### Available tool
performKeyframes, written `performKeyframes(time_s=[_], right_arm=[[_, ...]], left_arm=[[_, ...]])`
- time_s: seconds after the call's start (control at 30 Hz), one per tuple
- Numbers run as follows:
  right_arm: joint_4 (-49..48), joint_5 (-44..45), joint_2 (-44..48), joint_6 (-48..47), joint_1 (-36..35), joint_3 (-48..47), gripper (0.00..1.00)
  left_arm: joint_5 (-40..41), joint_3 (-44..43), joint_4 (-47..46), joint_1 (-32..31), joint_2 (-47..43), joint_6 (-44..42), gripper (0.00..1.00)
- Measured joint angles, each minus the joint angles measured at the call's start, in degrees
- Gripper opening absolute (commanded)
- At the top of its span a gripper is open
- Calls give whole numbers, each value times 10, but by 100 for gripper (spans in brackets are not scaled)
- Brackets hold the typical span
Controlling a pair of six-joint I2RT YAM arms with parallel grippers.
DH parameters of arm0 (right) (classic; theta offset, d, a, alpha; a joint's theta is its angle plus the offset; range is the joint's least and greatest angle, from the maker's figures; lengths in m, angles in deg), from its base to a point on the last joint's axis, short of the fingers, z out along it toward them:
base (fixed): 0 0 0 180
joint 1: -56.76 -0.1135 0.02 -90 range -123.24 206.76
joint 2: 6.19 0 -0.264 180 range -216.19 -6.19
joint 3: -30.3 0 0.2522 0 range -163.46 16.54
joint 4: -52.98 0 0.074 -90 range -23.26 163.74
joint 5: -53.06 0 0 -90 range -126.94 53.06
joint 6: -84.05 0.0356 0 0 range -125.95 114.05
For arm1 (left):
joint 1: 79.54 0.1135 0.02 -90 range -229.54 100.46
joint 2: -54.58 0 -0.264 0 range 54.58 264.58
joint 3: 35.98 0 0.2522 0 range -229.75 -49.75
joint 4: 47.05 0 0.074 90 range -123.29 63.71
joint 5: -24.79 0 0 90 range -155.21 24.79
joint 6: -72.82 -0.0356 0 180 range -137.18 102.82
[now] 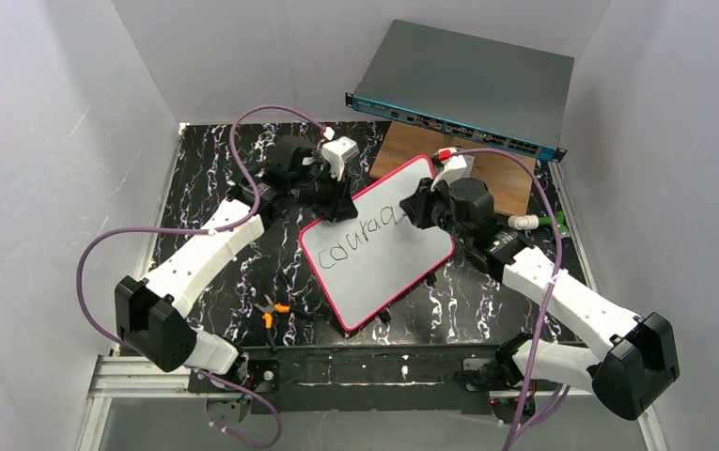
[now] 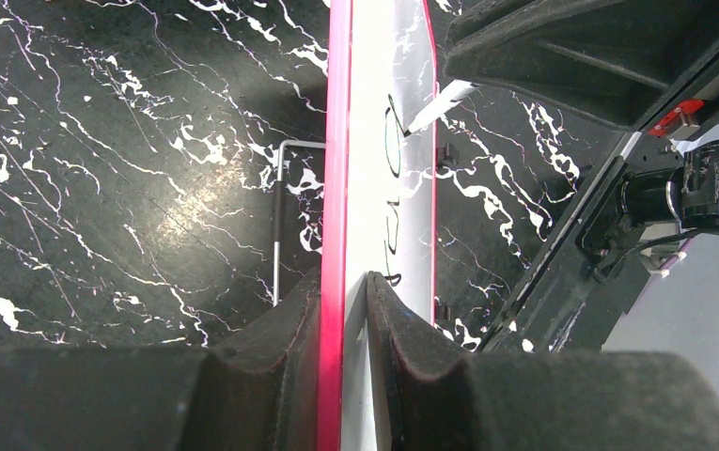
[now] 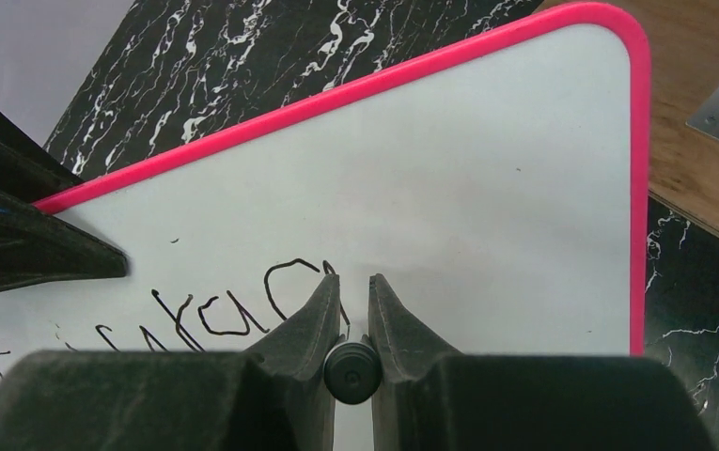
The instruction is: Write a sentence on the whiteboard
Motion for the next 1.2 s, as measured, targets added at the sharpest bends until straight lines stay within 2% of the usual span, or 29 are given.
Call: performKeyframes(time_s=[1.2], right_arm=[[3, -40, -3, 19, -8, 5, 1]], left_arm=[[0, 0, 1, 0, 0, 0, 0]])
